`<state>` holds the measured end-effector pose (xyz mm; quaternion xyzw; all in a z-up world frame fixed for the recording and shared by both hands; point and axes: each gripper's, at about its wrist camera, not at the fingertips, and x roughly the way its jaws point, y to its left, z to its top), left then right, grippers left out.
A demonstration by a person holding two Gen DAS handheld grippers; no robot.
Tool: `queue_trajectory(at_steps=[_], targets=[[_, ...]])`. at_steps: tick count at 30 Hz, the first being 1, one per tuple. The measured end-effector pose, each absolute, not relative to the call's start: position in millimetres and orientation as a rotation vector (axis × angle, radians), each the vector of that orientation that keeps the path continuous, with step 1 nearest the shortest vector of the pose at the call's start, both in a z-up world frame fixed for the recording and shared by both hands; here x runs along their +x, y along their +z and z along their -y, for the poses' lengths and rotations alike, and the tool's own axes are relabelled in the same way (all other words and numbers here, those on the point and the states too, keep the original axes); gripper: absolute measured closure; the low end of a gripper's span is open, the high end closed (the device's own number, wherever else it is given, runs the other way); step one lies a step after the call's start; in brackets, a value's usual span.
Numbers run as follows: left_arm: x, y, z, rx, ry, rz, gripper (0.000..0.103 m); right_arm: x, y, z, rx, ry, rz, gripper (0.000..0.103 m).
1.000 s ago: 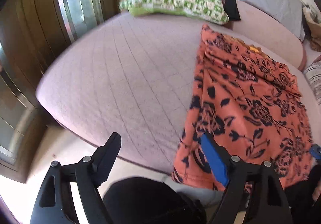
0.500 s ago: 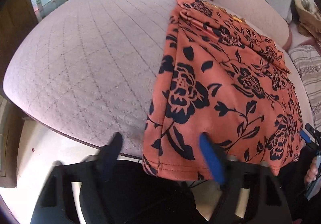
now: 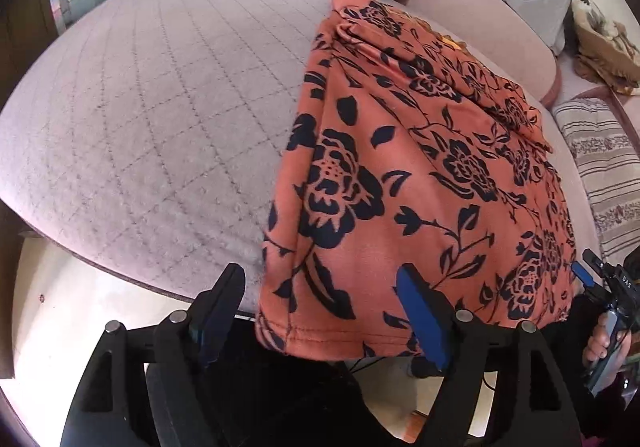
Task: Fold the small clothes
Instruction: 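Grasp the blouse hem with the left gripper, then grasp the hem with the right gripper and lift it toward the collar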
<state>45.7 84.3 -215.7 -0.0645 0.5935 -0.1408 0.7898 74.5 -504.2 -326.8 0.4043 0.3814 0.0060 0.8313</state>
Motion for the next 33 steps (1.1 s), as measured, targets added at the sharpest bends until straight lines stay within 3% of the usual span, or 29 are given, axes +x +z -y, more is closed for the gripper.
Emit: queue_trajectory(at_steps=[2,3,7,11,13,15,16,17,19,21,24,27,30,32,33], targets=[[48.1,-219.9,-80.9,-0.128,-0.298,-1.296,0.085,69.4,-323.0,510.3,0.856,-0.019,-0.819,0.039],[49.7,-222.7,-80.3,-0.113,-0.286,-1.308,0.092,67.0,-321.4,513.3,0.853,-0.032,-0.824,0.038],[52.3,-225.9,-75.3,-0.094,-0.275,-1.297,0.093,58.3,-322.5,527.4,0.860,-0.086,-0.893,0.034],[54.4,-233.4,-75.4,-0.149,-0.288,-1.296,0.080,61.7,-330.1,529.9,0.875,-0.087,-0.949,0.033],[53.9,-237.3,-74.1,-0.157,-0.285,-1.288,0.080,69.9,-339.1,518.2,0.846,-0.082,-1.023,0.033],[49.8,-239.0,-75.8,-0.135,-0.276,-1.272,0.087,73.9,-340.6,503.4,0.767,-0.111,-1.044,0.032],[47.7,-239.8,-76.2,-0.114,-0.257,-1.259,0.096,75.2,-338.1,495.6,0.715,-0.128,-1.047,0.034],[42.2,-236.2,-82.1,-0.114,-0.253,-1.247,0.097,77.1,-335.5,486.9,0.652,-0.143,-1.056,0.039],[38.8,-233.7,-87.0,-0.148,-0.249,-1.217,0.098,78.4,-328.8,477.8,0.573,-0.144,-1.055,0.076],[36.1,-224.2,-87.5,-0.169,-0.270,-1.163,0.098,75.5,-320.3,483.6,0.667,-0.044,-0.983,0.094],[34.6,-213.0,-86.5,-0.175,-0.316,-1.121,0.098,71.2,-307.4,493.5,0.738,-0.011,-0.881,0.094],[35.9,-217.8,-88.7,-0.168,-0.325,-1.106,0.096,73.3,-310.9,497.2,0.775,0.017,-0.899,0.090],[38.3,-236.2,-95.9,-0.169,-0.290,-1.182,0.087,75.3,-324.2,495.6,0.788,-0.012,-0.970,0.087],[38.6,-248.1,-101.0,-0.198,-0.277,-1.233,0.062,78.3,-330.3,493.7,0.782,-0.011,-0.999,0.085],[38.4,-252.5,-100.9,-0.215,-0.278,-1.248,0.058,79.7,-334.1,493.8,0.779,-0.010,-1.014,0.082]])
